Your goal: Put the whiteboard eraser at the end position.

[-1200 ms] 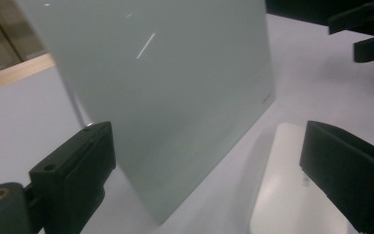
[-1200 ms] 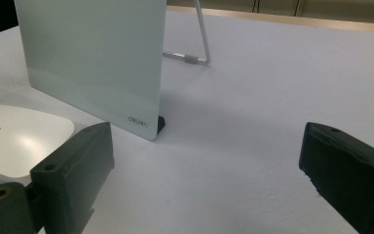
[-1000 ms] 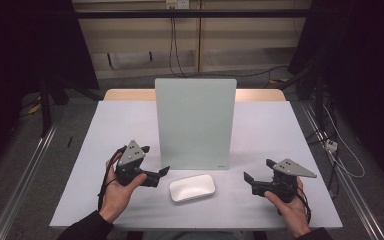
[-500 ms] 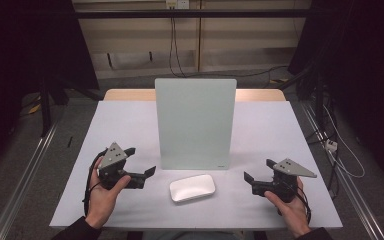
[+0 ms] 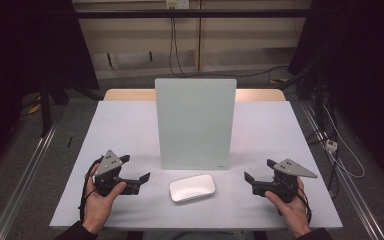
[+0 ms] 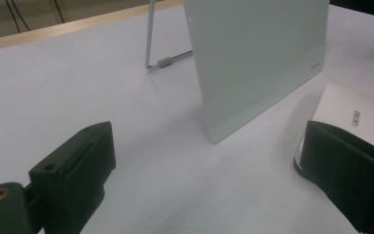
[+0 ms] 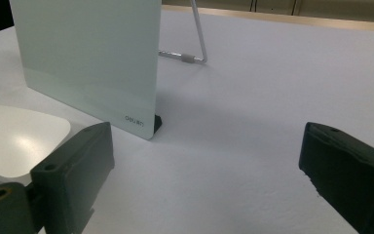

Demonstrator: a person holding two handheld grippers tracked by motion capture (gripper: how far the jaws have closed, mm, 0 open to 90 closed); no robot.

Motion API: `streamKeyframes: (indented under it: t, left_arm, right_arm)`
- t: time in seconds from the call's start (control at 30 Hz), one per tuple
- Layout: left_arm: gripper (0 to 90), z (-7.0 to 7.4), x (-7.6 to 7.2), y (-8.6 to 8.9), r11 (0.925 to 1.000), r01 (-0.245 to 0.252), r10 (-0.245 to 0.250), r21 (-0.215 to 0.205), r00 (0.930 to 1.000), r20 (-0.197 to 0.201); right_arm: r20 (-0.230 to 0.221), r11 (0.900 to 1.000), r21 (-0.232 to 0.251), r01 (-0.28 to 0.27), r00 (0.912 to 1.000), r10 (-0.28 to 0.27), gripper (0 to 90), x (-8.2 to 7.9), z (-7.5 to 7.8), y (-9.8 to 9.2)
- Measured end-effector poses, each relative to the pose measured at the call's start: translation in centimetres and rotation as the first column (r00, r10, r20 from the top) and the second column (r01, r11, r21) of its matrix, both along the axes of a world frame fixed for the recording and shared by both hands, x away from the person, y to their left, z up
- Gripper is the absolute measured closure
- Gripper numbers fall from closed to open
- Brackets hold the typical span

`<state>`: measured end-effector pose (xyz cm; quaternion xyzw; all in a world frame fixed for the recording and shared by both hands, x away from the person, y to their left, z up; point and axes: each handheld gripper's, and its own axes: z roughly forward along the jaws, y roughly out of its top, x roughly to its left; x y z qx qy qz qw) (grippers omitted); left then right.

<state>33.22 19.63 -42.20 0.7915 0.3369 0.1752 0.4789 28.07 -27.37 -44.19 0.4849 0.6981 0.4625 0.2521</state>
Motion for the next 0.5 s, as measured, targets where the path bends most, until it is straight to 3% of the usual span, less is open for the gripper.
streamKeyframes:
  t: [0.1, 0.27, 0.5]
  left_arm:
    - [6.0, -0.1, -0.2, 0.1, 0.9999, -0.006, 0.007, -0.009, 1.0000, 0.002]
    - [5.9, -0.2, -0.8, 0.3, 0.9996, -0.028, 0.028, 0.003, 0.9986, 0.044]
    - [5.5, -0.3, -1.0, 0.4, 0.9989, -0.023, 0.024, -0.041, 0.9992, 0.033]
  right_arm:
    - [0.000, 1.000, 0.006, 0.002, 1.0000, -0.002, 5.8, -0.1, 0.0, 0.0]
    - [0.006, 1.000, 0.006, 0.005, 1.0000, -0.005, 5.8, -0.2, 0.1, -0.1]
    - [0.007, 1.000, 0.005, 0.013, 0.9999, -0.013, 5.9, -0.3, 0.0, -0.3]
